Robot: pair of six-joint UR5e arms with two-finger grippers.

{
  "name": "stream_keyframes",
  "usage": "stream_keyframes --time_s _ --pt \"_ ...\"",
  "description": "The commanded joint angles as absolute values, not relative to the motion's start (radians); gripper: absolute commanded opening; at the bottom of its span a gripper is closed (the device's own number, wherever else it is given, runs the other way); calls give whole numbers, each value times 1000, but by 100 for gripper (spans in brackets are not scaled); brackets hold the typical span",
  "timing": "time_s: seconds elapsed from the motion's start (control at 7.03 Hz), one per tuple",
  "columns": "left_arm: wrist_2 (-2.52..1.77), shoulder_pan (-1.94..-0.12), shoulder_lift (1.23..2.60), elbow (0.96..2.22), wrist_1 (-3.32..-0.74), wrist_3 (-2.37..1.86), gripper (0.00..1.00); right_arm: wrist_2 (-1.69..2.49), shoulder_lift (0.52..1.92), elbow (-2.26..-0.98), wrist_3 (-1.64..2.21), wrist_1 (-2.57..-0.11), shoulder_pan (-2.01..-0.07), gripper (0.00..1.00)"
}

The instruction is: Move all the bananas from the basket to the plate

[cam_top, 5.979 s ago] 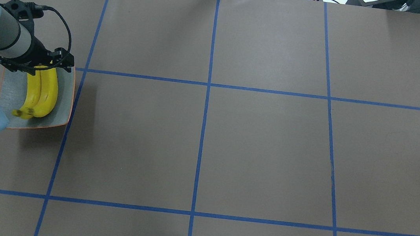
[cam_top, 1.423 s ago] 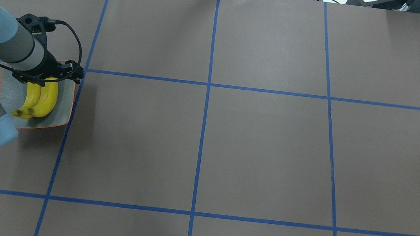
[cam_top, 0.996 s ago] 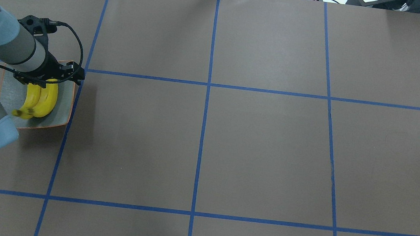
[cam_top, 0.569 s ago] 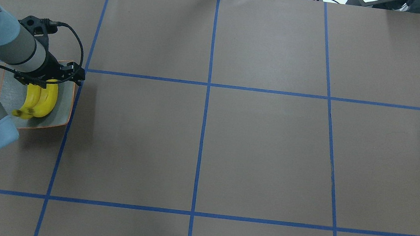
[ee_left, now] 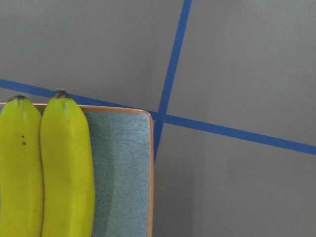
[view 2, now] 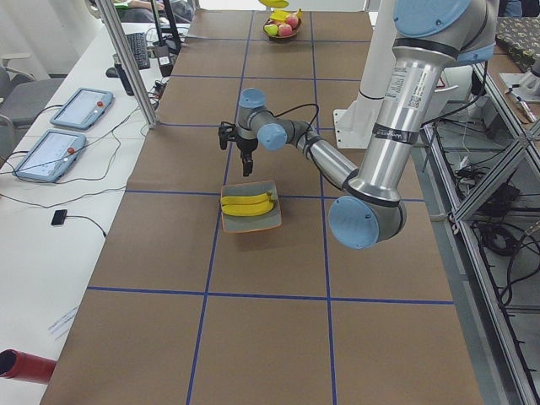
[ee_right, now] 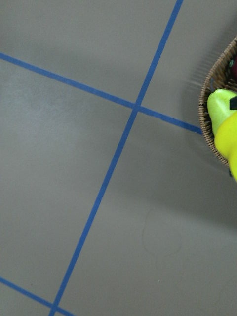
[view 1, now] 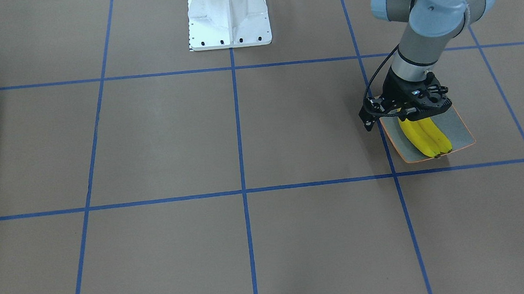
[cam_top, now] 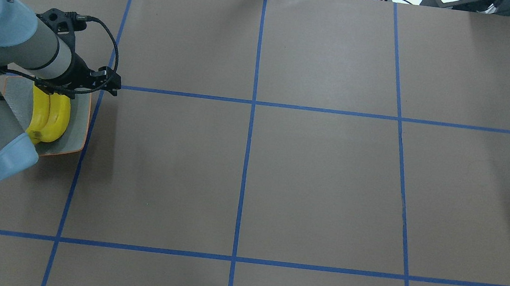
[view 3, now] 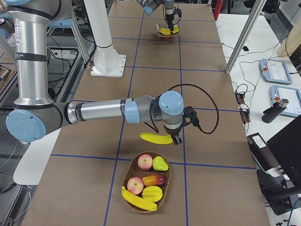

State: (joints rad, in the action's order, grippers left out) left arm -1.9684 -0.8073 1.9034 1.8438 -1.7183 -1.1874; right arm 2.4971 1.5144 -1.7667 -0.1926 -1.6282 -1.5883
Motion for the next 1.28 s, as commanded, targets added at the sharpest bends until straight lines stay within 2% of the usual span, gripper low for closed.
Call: stream_keyframes --time_s 0.0,0.43,0.71,1.14 --pt "-1974 -795 1975 1853 -1721 -1189 100 2577 1419 -1773 8 -1644 -1499 0" --pt "-1977 -695 2071 1888 -1756 -1225 100 2605 1286 -1782 248 -1634 -1341 0" --pt "-1977 -643 2071 1898 -1974 -1393 100 2603 1185 -1816 425 -1631 -1219 0" --pt "-1977 -606 2072 1902 -2164 -1563 100 2553 1126 -1812 875 -1296 -1042 0"
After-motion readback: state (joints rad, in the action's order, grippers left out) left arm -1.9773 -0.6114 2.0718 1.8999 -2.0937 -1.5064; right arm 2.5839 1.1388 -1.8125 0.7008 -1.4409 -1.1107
